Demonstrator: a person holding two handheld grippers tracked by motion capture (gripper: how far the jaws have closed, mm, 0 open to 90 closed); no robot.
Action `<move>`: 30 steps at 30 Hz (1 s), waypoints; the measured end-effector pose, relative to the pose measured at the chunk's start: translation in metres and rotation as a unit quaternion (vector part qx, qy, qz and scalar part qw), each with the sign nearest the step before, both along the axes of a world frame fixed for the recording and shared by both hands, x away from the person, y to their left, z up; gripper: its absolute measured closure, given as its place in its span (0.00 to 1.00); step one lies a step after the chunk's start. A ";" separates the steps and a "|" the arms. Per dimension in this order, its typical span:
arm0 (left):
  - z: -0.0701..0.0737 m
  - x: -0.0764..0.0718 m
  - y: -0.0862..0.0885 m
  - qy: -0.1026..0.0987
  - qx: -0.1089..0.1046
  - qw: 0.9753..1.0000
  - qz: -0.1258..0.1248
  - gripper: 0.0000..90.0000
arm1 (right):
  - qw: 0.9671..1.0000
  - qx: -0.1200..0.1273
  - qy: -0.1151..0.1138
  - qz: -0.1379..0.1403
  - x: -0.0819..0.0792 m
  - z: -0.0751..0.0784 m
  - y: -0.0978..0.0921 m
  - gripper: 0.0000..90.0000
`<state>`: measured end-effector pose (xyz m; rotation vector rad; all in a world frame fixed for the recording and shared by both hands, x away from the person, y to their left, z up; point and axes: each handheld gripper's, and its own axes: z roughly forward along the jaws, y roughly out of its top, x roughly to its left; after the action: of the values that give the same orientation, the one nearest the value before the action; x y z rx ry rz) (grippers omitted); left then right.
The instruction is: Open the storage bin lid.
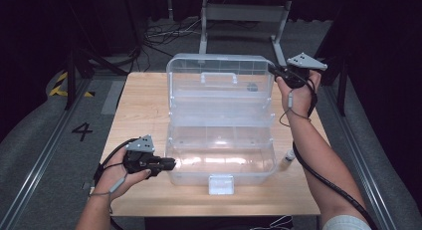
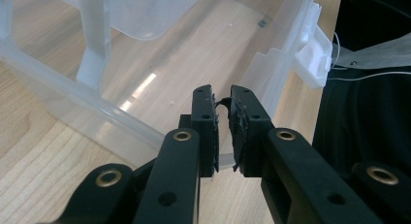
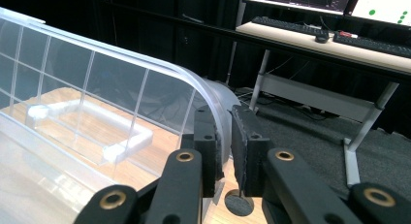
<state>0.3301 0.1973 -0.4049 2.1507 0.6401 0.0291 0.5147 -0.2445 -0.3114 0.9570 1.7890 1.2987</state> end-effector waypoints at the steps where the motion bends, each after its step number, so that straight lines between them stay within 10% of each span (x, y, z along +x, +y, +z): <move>1: 0.000 0.000 0.000 0.000 0.000 1.000 0.000 0.90 | 1.000 0.000 -0.001 0.000 0.001 -0.001 0.000 0.92; 30: 0.000 0.001 0.002 0.009 -0.011 1.000 -0.006 0.87 | 1.000 -0.013 0.011 0.008 0.033 -0.017 0.001 0.93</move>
<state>0.3314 0.1995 -0.4051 2.1360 0.6355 -0.0030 0.5474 -0.2436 -0.3280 0.9489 1.8293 1.2767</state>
